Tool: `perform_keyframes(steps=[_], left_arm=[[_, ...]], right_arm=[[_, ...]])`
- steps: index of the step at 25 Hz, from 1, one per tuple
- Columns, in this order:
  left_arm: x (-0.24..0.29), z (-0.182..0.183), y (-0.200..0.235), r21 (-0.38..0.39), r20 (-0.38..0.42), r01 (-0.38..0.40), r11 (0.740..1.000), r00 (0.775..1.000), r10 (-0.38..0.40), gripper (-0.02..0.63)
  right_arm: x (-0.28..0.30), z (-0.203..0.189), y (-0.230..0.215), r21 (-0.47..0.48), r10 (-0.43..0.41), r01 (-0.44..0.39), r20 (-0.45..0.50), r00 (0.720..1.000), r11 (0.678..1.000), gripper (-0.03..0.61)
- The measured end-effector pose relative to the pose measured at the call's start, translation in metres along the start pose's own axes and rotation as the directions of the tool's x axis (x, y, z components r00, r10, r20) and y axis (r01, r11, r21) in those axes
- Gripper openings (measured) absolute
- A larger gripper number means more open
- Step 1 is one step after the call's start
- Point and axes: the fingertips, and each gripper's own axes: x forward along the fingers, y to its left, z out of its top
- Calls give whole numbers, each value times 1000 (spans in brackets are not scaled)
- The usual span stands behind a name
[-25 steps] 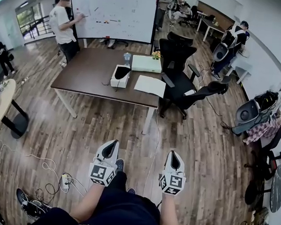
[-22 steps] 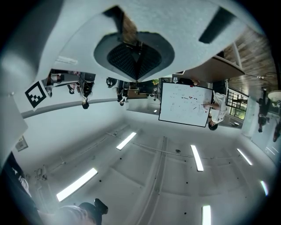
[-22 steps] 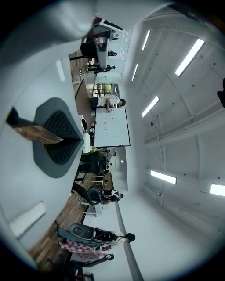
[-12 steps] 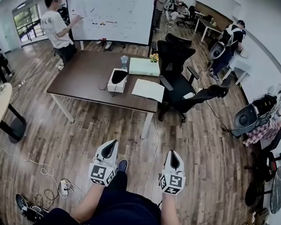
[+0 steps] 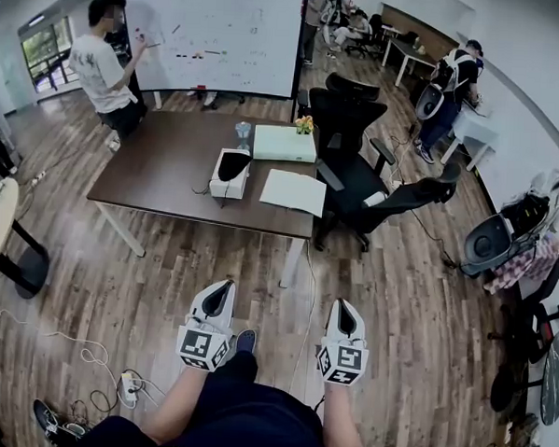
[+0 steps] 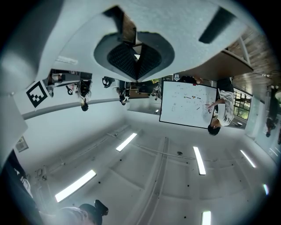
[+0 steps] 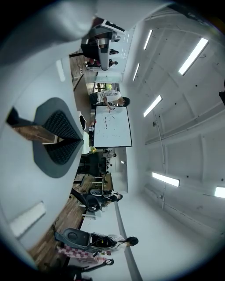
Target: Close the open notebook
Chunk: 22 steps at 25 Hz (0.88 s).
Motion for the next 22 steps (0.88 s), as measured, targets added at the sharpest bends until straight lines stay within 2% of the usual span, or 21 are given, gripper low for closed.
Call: perform_keyframes(steps=[4, 8, 16, 22], left_arm=[[15, 3, 8, 10, 1, 9, 1000, 1000, -9, -6], [29, 6, 18, 14, 16, 8, 1000, 1000, -8, -9], [57, -2, 42, 12, -14, -11, 1000, 1000, 11, -8], [83, -5, 59, 0, -26, 3, 1000, 1000, -3, -8]], right_arm=[[15, 3, -4, 7, -6, 6, 3, 1000, 1000, 8], [31, 3, -1, -29, 5, -5, -8, 1000, 1000, 8], [69, 7, -4, -28, 5, -5, -18, 1000, 1000, 8], [97, 11, -6, -23, -14, 13, -22, 1000, 1000, 8]])
